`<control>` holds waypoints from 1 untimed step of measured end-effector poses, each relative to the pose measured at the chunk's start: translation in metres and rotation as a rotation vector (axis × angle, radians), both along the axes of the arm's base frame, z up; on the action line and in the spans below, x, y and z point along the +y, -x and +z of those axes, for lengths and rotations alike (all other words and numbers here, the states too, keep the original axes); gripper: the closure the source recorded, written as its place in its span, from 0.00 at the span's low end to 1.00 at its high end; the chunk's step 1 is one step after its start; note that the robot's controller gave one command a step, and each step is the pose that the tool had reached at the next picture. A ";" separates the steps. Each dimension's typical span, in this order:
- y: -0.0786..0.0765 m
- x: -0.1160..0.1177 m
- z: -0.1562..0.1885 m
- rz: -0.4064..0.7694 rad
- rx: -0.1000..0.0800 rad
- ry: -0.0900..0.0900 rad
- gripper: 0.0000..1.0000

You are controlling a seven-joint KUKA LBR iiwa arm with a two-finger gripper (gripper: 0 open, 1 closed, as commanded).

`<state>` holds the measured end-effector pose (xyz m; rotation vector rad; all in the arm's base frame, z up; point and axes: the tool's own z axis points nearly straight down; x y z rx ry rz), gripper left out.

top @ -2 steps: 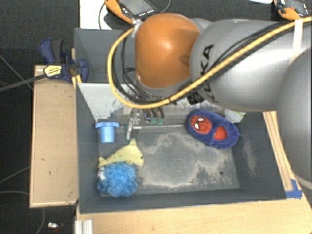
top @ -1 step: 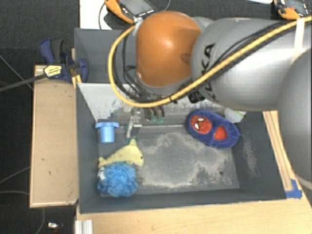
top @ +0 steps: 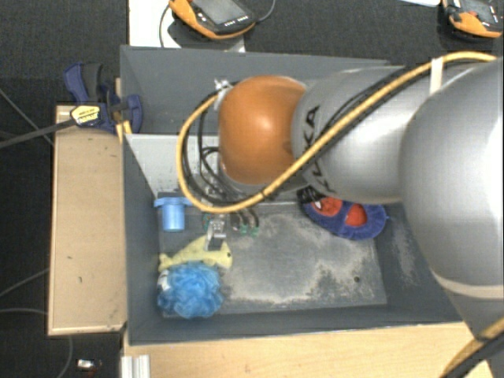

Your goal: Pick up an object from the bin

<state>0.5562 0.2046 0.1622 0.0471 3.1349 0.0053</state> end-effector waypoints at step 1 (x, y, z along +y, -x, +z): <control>0.005 -0.002 -0.044 0.016 0.004 0.002 0.00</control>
Offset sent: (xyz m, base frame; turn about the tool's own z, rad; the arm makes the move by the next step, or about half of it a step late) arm -0.0147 -0.0133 -0.0457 -0.0018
